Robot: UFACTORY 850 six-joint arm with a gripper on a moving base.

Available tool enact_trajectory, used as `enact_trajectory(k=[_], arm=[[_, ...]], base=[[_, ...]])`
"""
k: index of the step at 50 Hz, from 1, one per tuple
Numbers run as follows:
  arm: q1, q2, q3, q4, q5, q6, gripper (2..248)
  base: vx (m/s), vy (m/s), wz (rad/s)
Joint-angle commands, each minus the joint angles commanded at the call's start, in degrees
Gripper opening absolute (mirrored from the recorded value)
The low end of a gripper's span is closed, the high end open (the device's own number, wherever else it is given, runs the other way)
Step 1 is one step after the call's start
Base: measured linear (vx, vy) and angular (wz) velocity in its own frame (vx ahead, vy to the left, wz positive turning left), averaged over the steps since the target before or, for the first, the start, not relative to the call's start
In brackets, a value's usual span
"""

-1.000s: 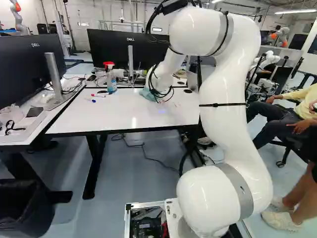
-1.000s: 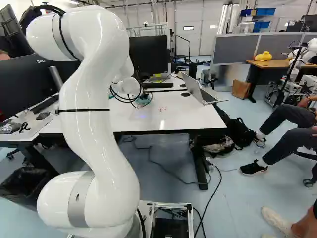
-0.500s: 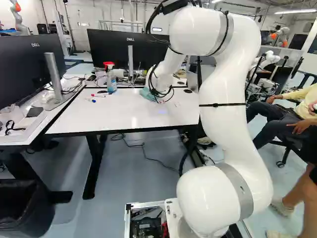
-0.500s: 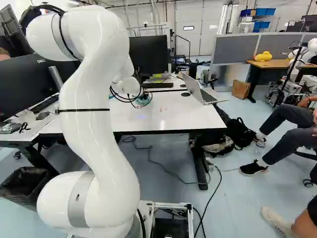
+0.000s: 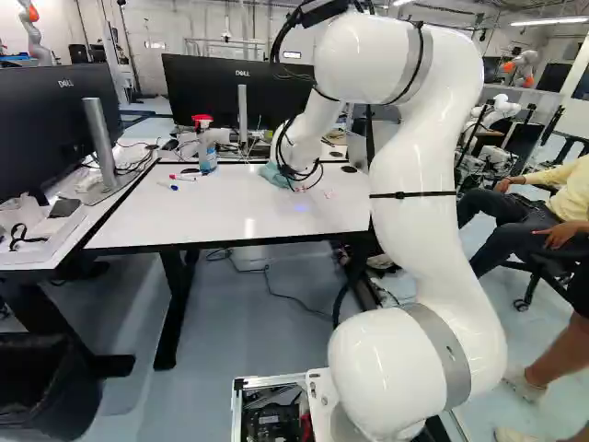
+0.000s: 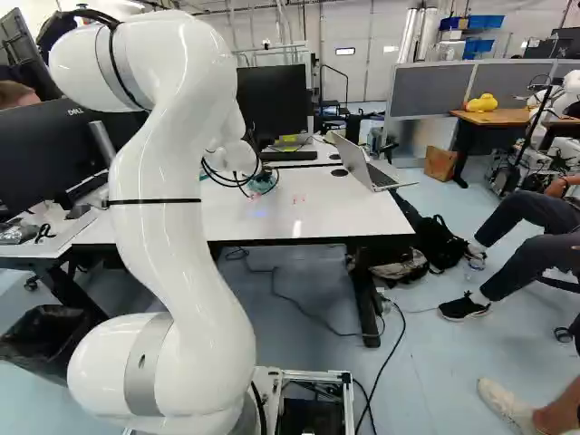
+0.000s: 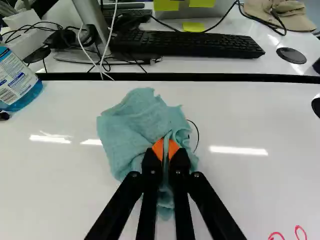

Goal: Clean the table with the green towel

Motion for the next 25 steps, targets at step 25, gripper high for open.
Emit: enact_trajectory(k=[25], arm=[[-1.15, -5.14, -7.02, 0.0, 0.0, 0.0, 33]], base=[[0.0, 0.0, 0.0]])
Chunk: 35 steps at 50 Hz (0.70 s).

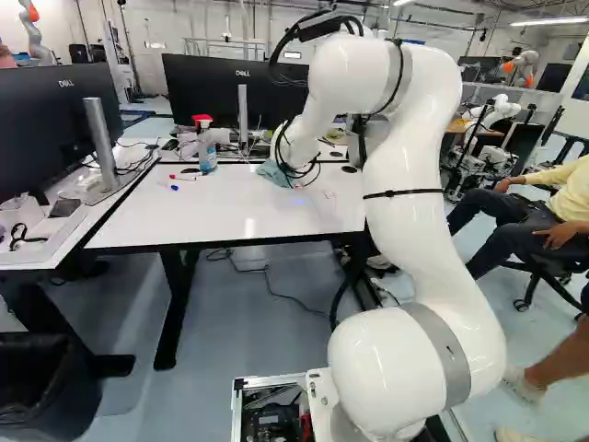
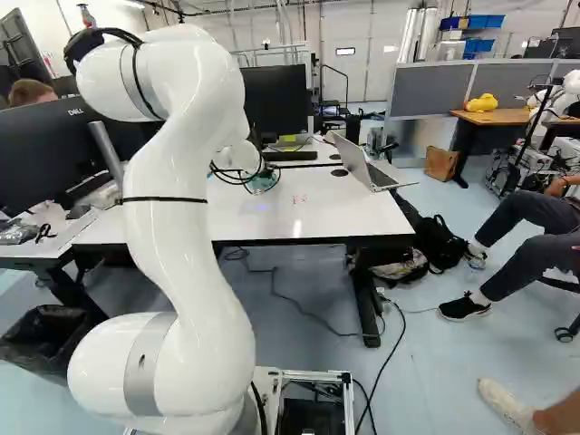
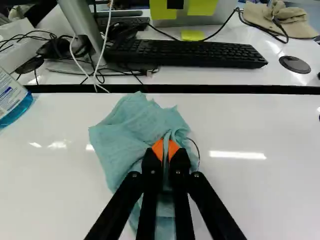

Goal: Clean the table with the green towel

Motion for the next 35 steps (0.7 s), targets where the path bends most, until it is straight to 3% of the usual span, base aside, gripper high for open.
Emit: enact_trajectory(k=[17, 35], arm=[[-2.32, 0.03, 0.04, 0.0, 0.0, 0.0, 33], [-3.13, 3.54, 4.87, 0.0, 0.0, 0.0, 33]], base=[[0.0, 0.0, 0.0], [0.0, 0.0, 0.0]])
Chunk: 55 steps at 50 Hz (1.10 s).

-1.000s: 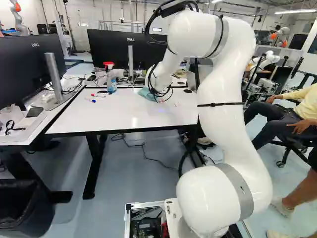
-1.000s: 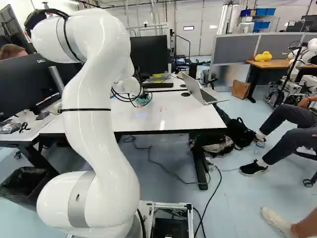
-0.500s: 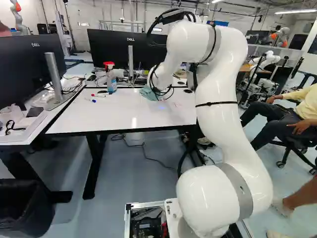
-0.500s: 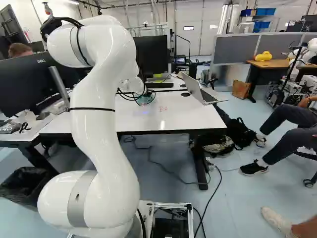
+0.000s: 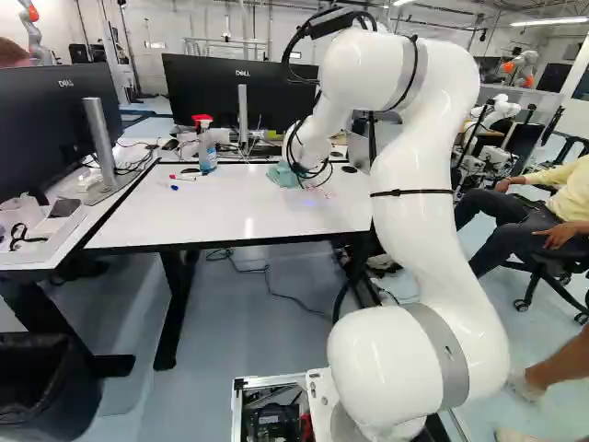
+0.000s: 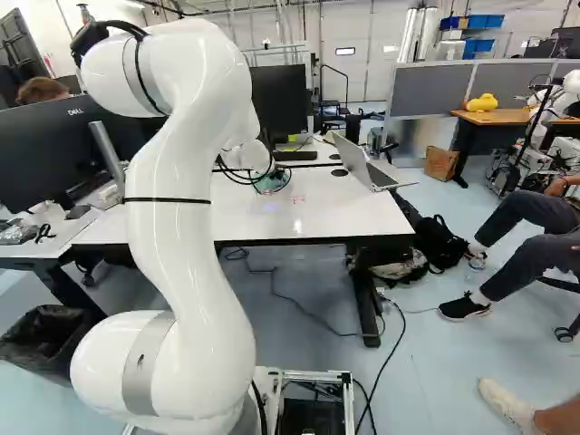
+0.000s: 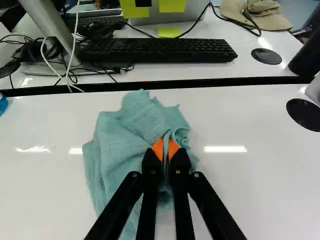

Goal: Clean the table with the green towel

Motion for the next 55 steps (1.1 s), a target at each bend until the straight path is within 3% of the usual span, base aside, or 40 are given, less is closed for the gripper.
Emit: enact_trajectory(k=[20, 43, 55], arm=[[1.98, 2.92, 3.94, 0.0, 0.0, 0.0, 33], [5.33, 1.86, 2.51, 0.0, 0.0, 0.0, 33], [5.53, -0.67, -0.92, 0.0, 0.0, 0.0, 33]], base=[[0.0, 0.0, 0.0], [0.0, 0.0, 0.0], [0.0, 0.0, 0.0]])
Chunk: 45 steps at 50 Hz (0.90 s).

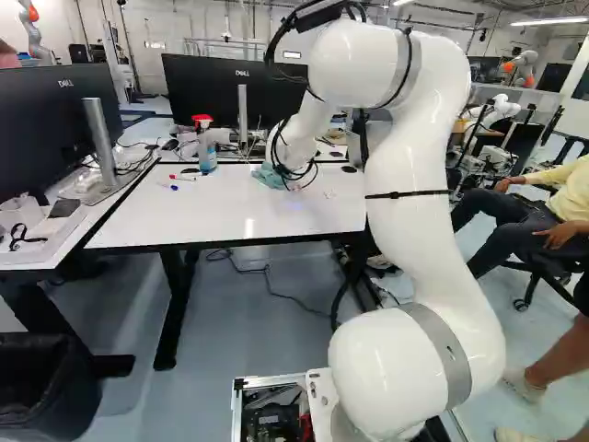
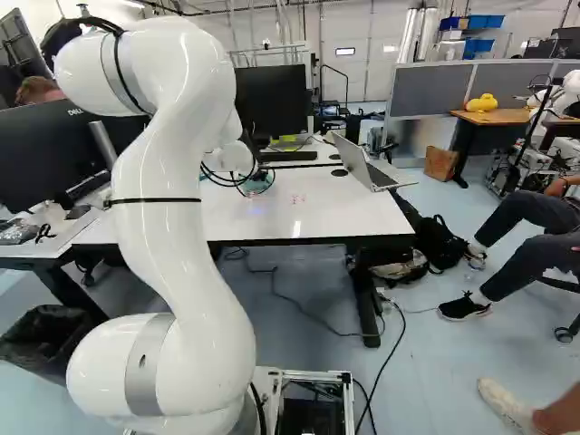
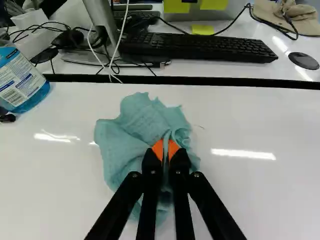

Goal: Clean the table with the green towel

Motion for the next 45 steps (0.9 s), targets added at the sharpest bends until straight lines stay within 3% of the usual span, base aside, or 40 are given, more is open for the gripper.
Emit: enact_trajectory(k=[22, 45], arm=[[-1.86, -4.02, -5.54, 0.0, 0.0, 0.0, 33], [-5.05, -4.05, -5.57, 0.0, 0.0, 0.0, 33]], base=[[0.0, 0.0, 0.0], [0.0, 0.0, 0.0]])
